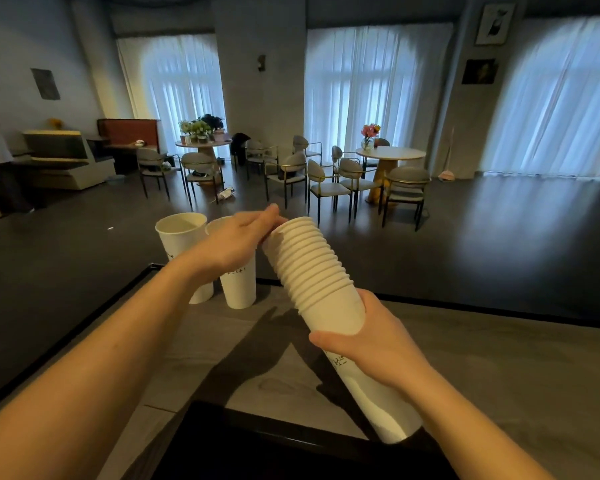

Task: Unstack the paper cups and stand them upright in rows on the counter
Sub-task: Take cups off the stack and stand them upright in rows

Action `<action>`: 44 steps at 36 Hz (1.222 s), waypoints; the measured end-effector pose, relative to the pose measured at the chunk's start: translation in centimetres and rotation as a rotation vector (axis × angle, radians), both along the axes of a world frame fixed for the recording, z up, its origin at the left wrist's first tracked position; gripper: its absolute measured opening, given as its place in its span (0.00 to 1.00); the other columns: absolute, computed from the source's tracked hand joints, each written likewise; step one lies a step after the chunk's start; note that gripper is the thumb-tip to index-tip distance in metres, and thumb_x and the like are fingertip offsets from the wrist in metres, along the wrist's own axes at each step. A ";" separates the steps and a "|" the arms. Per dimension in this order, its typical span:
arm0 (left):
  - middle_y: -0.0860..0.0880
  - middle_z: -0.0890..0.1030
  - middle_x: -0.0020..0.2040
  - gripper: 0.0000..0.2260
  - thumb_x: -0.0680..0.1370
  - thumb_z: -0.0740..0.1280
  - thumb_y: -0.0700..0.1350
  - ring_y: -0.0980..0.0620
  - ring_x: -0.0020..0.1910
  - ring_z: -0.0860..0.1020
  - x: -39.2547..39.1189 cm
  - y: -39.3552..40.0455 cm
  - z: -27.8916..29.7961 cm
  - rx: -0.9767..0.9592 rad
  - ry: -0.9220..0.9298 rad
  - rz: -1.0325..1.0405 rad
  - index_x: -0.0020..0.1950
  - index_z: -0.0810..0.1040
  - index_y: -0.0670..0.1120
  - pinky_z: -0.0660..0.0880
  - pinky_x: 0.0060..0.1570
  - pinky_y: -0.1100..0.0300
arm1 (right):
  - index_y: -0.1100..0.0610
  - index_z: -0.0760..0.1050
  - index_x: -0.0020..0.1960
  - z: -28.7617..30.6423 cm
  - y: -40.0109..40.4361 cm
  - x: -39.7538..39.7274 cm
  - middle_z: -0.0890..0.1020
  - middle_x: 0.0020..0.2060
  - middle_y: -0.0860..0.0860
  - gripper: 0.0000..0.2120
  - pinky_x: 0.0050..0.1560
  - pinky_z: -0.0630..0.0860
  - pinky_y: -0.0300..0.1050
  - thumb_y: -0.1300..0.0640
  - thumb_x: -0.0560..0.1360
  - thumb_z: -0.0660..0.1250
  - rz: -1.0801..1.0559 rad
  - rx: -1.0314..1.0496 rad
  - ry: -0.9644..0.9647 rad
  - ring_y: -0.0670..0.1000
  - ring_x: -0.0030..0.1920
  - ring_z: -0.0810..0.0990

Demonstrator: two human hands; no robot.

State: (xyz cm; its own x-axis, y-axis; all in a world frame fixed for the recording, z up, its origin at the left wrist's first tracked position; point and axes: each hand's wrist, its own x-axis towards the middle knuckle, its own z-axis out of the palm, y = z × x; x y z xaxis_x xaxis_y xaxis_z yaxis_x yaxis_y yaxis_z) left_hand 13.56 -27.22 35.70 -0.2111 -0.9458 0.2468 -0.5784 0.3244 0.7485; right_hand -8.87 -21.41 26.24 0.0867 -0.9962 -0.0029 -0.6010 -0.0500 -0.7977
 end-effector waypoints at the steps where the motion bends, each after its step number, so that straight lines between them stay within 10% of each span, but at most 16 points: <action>1: 0.57 0.81 0.49 0.15 0.83 0.55 0.56 0.60 0.50 0.77 -0.3 0.2 0.3 0.051 -0.081 -0.036 0.57 0.80 0.55 0.73 0.54 0.58 | 0.42 0.61 0.72 0.1 0.1 -0.1 0.72 0.53 0.37 0.43 0.47 0.72 0.44 0.37 0.64 0.78 0.002 0.002 0.004 0.43 0.54 0.74; 11: 0.50 0.83 0.47 0.05 0.74 0.72 0.46 0.53 0.49 0.80 -2.4 1.2 1.7 0.136 0.041 0.033 0.48 0.83 0.48 0.72 0.49 0.57 | 0.39 0.60 0.73 0.2 1.6 -3.6 0.72 0.55 0.36 0.46 0.52 0.73 0.44 0.36 0.62 0.78 0.028 -0.038 0.047 0.42 0.57 0.73; 17: 0.52 0.79 0.48 0.12 0.76 0.71 0.48 0.54 0.47 0.76 -1.9 0.4 3.4 -0.301 0.221 0.391 0.58 0.79 0.47 0.71 0.43 0.63 | 0.42 0.60 0.74 0.1 2.2 -6.4 0.73 0.57 0.40 0.45 0.52 0.75 0.47 0.36 0.63 0.77 -0.043 -0.021 0.078 0.46 0.56 0.74; 27: 0.49 0.80 0.39 0.05 0.75 0.71 0.46 0.46 0.42 0.80 -4.0 -2.5 -5.6 -0.416 -0.577 0.231 0.49 0.79 0.47 0.76 0.40 0.53 | 0.43 0.61 0.72 -0.8 2.3 -8.4 0.74 0.58 0.43 0.47 0.55 0.78 0.54 0.32 0.59 0.75 -0.087 0.037 0.075 0.48 0.56 0.75; 39: 0.43 0.83 0.50 0.13 0.75 0.72 0.46 0.43 0.48 0.80 -3.5 -4.5 -4.8 -0.429 -0.720 0.277 0.58 0.79 0.46 0.77 0.43 0.50 | 0.43 0.61 0.73 0.0 1.5 -7.6 0.75 0.57 0.43 0.46 0.55 0.79 0.53 0.35 0.61 0.76 -0.091 0.024 0.072 0.48 0.56 0.76; 44: 0.44 0.76 0.66 0.26 0.75 0.71 0.52 0.43 0.67 0.71 -4.0 -3.5 -3.1 -0.531 -0.586 0.325 0.70 0.71 0.46 0.68 0.65 0.47 | 0.43 0.60 0.73 0.4 1.7 -7.6 0.74 0.57 0.43 0.45 0.54 0.78 0.51 0.35 0.62 0.76 -0.079 0.003 0.068 0.48 0.56 0.76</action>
